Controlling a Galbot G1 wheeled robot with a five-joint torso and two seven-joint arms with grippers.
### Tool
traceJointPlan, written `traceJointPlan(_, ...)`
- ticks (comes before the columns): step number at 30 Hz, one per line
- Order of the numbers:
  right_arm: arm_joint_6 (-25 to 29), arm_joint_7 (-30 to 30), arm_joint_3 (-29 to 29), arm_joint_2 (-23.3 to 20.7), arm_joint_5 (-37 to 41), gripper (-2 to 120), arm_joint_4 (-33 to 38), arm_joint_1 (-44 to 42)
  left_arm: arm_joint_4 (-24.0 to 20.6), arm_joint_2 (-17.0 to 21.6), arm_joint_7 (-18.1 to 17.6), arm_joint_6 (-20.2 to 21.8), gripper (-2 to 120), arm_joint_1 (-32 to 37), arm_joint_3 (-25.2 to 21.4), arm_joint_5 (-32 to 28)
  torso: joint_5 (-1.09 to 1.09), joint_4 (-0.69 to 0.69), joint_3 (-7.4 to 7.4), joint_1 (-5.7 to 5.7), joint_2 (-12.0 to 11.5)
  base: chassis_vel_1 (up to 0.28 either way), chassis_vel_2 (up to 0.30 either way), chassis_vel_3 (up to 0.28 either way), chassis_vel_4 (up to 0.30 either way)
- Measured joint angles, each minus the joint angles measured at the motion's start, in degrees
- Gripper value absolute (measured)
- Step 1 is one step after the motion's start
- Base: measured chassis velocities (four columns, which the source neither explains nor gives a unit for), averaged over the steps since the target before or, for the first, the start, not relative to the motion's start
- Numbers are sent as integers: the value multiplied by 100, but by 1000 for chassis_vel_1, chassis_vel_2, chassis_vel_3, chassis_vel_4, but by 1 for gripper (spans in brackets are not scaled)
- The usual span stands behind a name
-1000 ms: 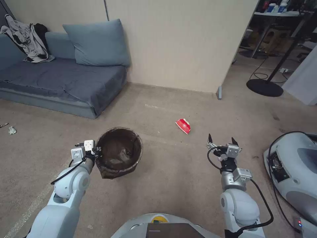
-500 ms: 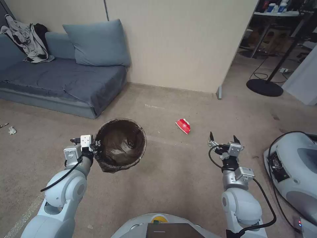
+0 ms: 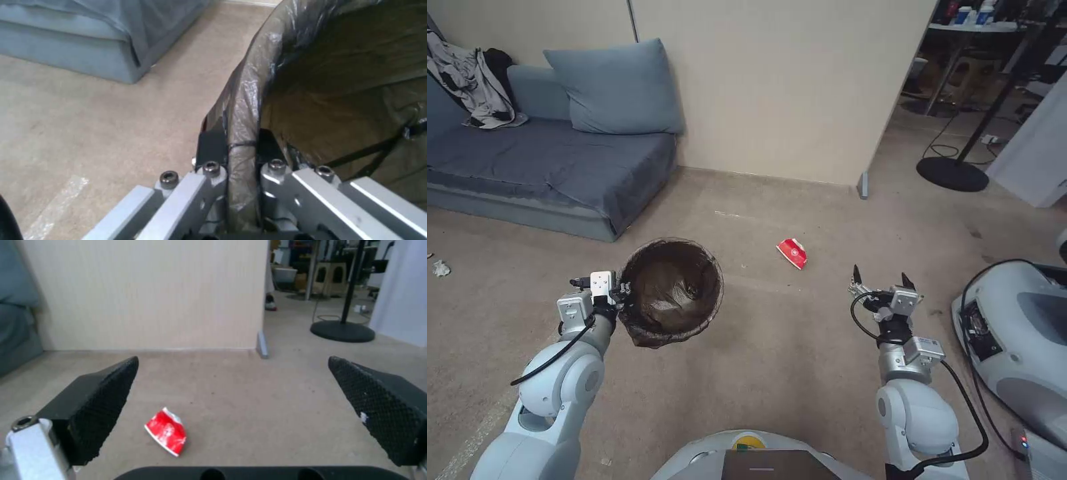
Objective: Pick up the trash bin, then pick up the garbage from the floor and place it into the trash bin.
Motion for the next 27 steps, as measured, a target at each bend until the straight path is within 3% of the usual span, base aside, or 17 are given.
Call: traceJointPlan(27, -133, -22, -12, 0, -29, 100, 22, -2, 123, -80, 18, -68, 3, -17, -57, -82, 0, 1, 0, 0, 0, -10, -10, -15, -12)
